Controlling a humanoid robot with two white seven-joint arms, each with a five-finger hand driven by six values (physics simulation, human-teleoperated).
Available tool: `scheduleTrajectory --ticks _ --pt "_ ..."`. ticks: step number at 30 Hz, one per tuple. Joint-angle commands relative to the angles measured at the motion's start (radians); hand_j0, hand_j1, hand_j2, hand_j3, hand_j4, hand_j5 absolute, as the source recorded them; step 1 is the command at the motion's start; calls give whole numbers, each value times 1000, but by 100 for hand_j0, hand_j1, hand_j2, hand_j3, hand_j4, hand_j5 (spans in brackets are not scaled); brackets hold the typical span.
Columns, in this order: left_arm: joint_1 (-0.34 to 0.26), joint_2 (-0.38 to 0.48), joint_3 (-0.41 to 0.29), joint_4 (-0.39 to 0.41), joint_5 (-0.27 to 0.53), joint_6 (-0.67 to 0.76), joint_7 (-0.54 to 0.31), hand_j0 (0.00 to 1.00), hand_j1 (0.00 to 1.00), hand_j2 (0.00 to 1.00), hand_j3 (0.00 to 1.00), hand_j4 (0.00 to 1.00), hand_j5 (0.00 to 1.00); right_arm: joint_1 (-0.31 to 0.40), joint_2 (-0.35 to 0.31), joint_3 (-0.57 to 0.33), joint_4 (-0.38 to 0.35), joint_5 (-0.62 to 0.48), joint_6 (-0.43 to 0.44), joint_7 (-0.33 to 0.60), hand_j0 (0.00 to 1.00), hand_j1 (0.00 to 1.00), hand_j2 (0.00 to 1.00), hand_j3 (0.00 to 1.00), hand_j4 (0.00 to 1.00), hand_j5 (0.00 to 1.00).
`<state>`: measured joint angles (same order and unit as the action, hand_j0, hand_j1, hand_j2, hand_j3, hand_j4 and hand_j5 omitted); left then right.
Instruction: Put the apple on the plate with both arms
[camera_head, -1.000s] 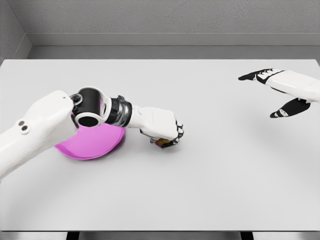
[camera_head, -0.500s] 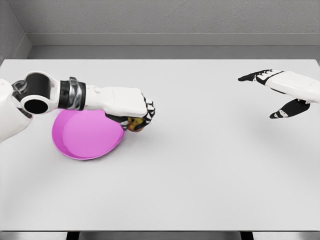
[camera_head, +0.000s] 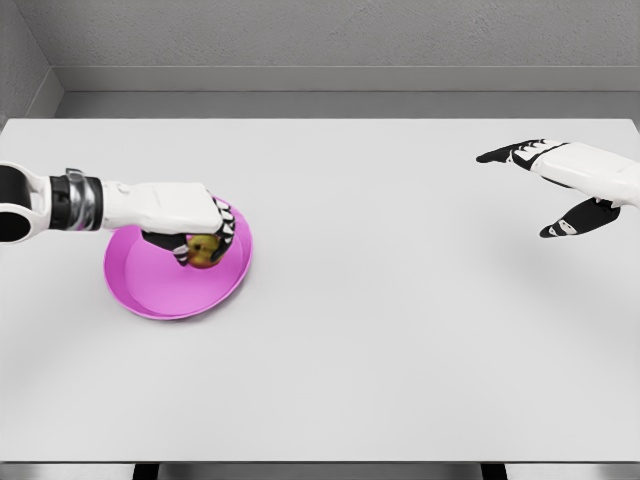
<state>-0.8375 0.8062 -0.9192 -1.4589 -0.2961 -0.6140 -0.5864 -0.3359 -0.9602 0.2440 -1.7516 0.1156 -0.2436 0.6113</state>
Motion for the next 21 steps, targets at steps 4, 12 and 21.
scheduleTrajectory --ticks 4,12,21 --pt "2 2 14 41 6 3 0 100 100 100 100 100 100 0 0 0 0 -4 1 0 100 100 100 100 100 100" --pt "29 45 102 219 302 3 2 100 100 100 100 100 100 0 1 0 0 -4 1 0 100 100 100 100 100 100" --pt "58 82 118 377 362 3 -1 100 100 100 100 100 100 0 1 0 0 -4 1 0 100 100 100 100 100 100"
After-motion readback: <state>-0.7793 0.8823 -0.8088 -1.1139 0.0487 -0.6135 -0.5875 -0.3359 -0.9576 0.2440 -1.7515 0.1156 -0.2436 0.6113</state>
